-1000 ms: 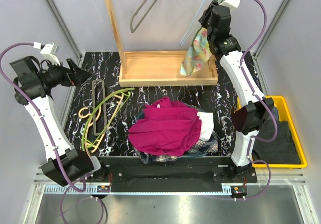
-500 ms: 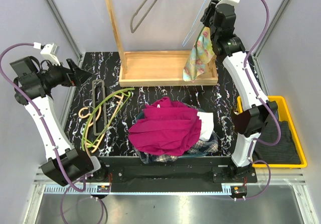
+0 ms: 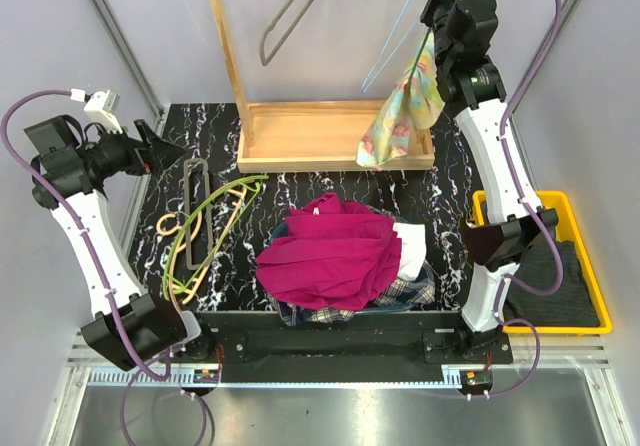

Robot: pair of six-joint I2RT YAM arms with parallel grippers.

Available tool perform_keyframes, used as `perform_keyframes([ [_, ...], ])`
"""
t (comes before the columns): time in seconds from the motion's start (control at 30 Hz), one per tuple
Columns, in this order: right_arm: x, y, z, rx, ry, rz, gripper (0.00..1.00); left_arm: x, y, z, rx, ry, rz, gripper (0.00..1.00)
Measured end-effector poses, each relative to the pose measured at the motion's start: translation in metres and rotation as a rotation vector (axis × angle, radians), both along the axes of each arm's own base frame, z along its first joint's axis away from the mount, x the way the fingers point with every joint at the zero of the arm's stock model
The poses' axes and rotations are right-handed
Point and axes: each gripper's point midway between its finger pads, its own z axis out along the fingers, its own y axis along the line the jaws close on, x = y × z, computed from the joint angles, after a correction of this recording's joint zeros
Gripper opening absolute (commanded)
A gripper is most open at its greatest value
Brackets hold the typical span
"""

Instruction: Remove the skirt from the hanger

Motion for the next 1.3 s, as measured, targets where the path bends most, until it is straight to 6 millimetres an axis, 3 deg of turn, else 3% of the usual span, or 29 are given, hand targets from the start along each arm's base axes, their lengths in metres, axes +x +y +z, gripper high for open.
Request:
perform_keyframes([
  [0.13, 0.005, -0.002, -0.003, -0.027, -0.003, 0.005, 0.0, 0.0, 0.0, -0.001, -0.001, 0.002, -0.001, 0.99],
  [0.17, 0.007, -0.003, -0.003, -0.028, -0.006, 0.003, 0.04, 0.0, 0.0, -0.001, -0.001, 0.002, 0.0, 0.99],
  [0.23, 0.013, -0.006, -0.006, -0.021, -0.006, -0.005, 0.18, 0.0, 0.0, -0.001, -0.002, 0.002, -0.001, 0.99],
  [0.3, 0.018, -0.01, -0.013, -0.017, 0.01, -0.017, 0.39, 0.0, 0.0, -0.001, -0.002, 0.001, -0.002, 0.99],
  [0.43, 0.028, -0.019, -0.04, -0.018, 0.068, -0.053, 0.52, 0.0, -0.001, -0.001, -0.003, 0.002, -0.002, 0.99],
  [0.57, 0.033, -0.018, -0.061, -0.03, 0.117, -0.057, 0.55, -0.001, -0.001, -0.008, -0.014, 0.019, -0.003, 0.99],
  [1.03, 0.033, -0.02, -0.062, 0.009, 0.12, -0.069, 0.5, -0.001, 0.0, -0.01, -0.017, 0.025, -0.002, 0.99],
  [1.3, 0.035, -0.018, -0.064, 0.033, 0.135, -0.068, 0.56, 0.0, 0.0, -0.011, -0.018, 0.026, 0.0, 0.99],
])
